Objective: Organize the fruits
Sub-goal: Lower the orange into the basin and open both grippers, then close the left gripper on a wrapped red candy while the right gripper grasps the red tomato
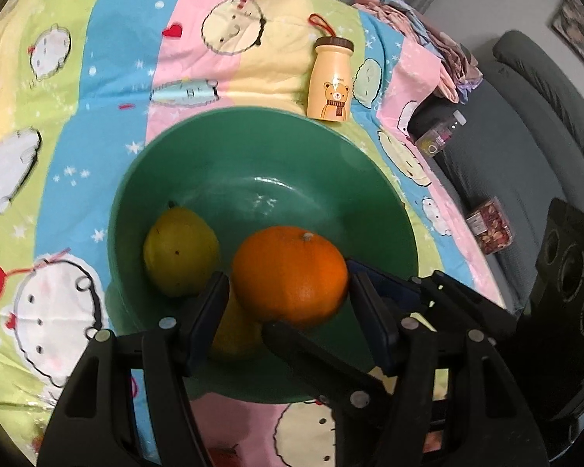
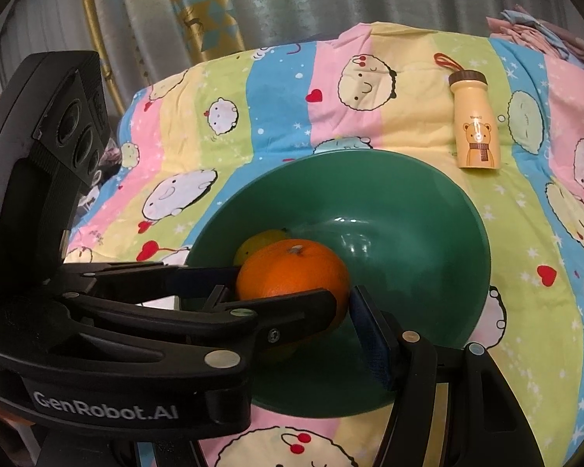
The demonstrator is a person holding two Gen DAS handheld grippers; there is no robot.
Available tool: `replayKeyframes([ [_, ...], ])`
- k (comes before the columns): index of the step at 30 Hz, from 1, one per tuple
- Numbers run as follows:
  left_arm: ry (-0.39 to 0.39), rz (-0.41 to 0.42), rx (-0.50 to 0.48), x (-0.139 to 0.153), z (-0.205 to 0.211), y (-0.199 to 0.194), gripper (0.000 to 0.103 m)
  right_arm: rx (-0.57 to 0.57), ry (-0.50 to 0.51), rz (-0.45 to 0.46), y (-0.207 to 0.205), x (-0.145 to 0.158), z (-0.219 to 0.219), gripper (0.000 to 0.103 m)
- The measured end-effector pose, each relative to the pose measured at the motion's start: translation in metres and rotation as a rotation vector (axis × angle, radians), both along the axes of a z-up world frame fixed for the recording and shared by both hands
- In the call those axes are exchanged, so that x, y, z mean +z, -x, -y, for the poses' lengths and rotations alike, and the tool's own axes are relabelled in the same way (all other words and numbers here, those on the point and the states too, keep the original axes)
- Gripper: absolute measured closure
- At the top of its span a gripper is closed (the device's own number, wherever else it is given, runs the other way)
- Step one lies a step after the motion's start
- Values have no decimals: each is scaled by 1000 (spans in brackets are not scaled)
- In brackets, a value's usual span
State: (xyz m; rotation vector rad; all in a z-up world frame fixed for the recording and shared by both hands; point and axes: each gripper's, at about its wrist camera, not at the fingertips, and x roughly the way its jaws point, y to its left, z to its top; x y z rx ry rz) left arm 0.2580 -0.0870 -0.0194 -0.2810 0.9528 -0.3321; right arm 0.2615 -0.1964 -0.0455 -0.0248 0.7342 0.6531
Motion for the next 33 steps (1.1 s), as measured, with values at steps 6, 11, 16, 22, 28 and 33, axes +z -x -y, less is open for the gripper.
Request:
replayKeyframes([
  [6, -50, 47, 7, 8, 1, 4, 36, -8, -22, 6, 6, 5, 9, 37],
  [11, -115, 86, 23, 19, 2, 17, 26, -6, -15, 35, 18, 13, 9, 37],
  [16, -167, 129, 39, 30, 0, 36, 20, 11, -43, 34, 34, 19, 14, 36],
  [22, -184, 169, 62, 42, -10, 69, 16, 13, -59, 19, 61, 22, 20, 33],
  [28, -150, 194, 126, 47, -41, 114, 3, 65, -35, 16, 102, 22, 13, 31],
  [33, -161, 183, 206, 46, -75, 147, 1, 102, -3, 13, 126, 22, 7, 31],
])
